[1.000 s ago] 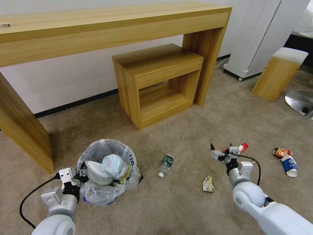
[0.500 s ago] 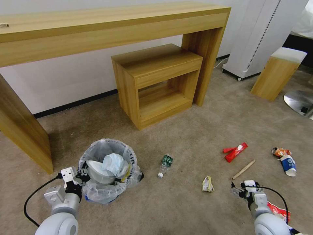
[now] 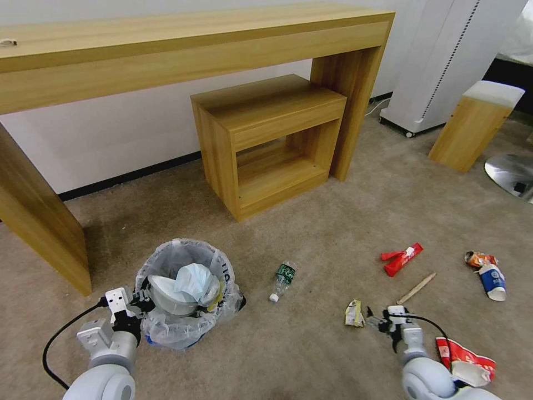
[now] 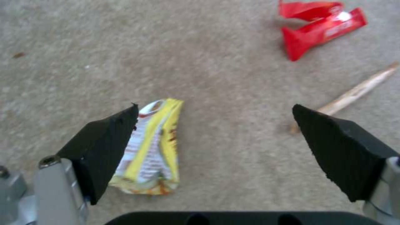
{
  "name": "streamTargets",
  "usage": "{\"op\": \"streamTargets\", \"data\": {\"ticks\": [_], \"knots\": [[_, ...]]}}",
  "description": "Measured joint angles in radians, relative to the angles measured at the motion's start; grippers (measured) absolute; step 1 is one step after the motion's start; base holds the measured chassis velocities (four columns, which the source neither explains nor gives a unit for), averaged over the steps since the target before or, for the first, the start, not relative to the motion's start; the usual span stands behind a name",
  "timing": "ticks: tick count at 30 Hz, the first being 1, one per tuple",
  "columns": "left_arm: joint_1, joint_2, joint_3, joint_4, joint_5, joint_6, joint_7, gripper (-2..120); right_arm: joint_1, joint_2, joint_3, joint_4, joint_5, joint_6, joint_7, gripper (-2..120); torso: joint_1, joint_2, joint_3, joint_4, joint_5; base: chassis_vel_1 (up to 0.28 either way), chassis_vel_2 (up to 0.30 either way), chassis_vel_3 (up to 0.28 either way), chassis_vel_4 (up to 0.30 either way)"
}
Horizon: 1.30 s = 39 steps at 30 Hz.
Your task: Pick up the trash bin and place the garbage on the floor into it.
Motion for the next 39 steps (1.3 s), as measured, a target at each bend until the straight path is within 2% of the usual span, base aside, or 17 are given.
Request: {"op": "streamTargets", "data": {"ticks": [16, 20, 23, 27, 32, 34, 36, 38, 39], "knots": [[0.004, -0.004, -0.001, -0.018, -0.005, -0.001, -0.005, 1, 0.105, 0.058, -0.096, -0.130, 0.000, -0.008, -0.012, 91, 0.000, 0.000, 0.000, -0.0001, 0.0001, 0.000, 0.000, 0.000, 0.000], [0.009, -0.005, -0.001, -0.027, -0.005, -0.001, -0.006, 1, 0.124, 0.077, -0.119, -0.169, -0.006, -0.002, -0.016, 89, 0.000, 0.000, 0.000, -0.0001, 0.0001, 0.000, 0.000, 0.000, 0.000], [0.013, -0.005, -0.002, -0.036, -0.006, -0.002, -0.006, 1, 0.137, 0.088, -0.137, -0.191, -0.012, 0.001, -0.018, 82, 0.000, 0.000, 0.000, 0.0000, 0.0000, 0.000, 0.000, 0.000, 0.000], [0.013, -0.005, -0.004, -0.040, -0.007, -0.002, -0.007, 1, 0.140, 0.096, -0.144, -0.208, -0.021, 0.003, -0.018, 80, 0.000, 0.000, 0.000, 0.0000, 0.0001, 0.000, 0.000, 0.000, 0.000], [0.013, -0.003, -0.001, -0.045, -0.009, -0.002, -0.008, 1, 0.129, 0.103, -0.139, -0.230, -0.039, 0.010, -0.017, 67, 0.000, 0.000, 0.000, 0.0000, 0.0000, 0.000, 0.000, 0.000, 0.000], [0.012, -0.003, 0.004, -0.049, -0.010, -0.002, -0.008, 1, 0.122, 0.106, -0.131, -0.242, -0.048, 0.020, -0.018, 55, 0.000, 0.000, 0.000, -0.0001, 0.0000, 0.000, 0.000, 0.000, 0.000], [0.012, -0.003, 0.006, -0.049, -0.010, -0.002, -0.009, 1, 0.118, 0.107, -0.129, -0.244, -0.053, 0.026, -0.018, 52, 0.000, 0.000, 0.000, -0.0001, 0.0001, 0.000, 0.000, 0.000, 0.000], [0.012, -0.004, 0.009, -0.050, -0.010, -0.002, -0.009, 1, 0.112, 0.106, -0.122, -0.245, -0.064, 0.031, -0.019, 42, 0.000, 0.000, 0.000, -0.0001, 0.0000, 0.000, 0.000, 0.000, 0.000], [0.012, -0.004, 0.009, -0.050, -0.010, -0.002, -0.009, 1, 0.112, 0.106, -0.122, -0.245, -0.064, 0.031, -0.019, 42, 0.000, 0.000, 0.000, -0.0001, 0.0000, 0.000, 0.000, 0.000, 0.000]]}}
